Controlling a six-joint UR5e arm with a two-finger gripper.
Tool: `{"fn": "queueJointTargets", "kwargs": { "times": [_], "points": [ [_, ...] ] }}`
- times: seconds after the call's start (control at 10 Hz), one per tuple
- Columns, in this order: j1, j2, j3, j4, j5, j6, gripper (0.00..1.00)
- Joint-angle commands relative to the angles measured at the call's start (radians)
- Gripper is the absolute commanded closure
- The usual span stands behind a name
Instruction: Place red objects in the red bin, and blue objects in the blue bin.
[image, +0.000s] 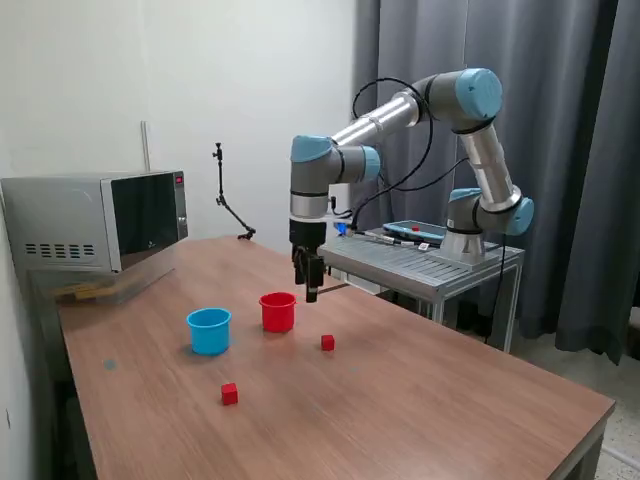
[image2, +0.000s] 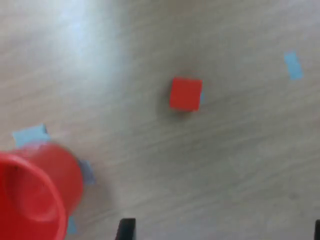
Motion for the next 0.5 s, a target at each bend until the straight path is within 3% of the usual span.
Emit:
{"fn": "queueJointTargets", "kwargs": {
  "times": [0.0,0.1,0.2,0.4],
  "points": [
    [0.009,-0.036,0.069,-0.001,0.011,0.007,0.0],
    [0.017,-0.033,0.061,-0.003,0.034,0.005,0.0],
    [0.017,-0.021,0.009,-0.003,0.036,0.005,0.0],
    [0.023,0.073,-0.144,0.005,0.037,0.002,0.0]
  ]
}}
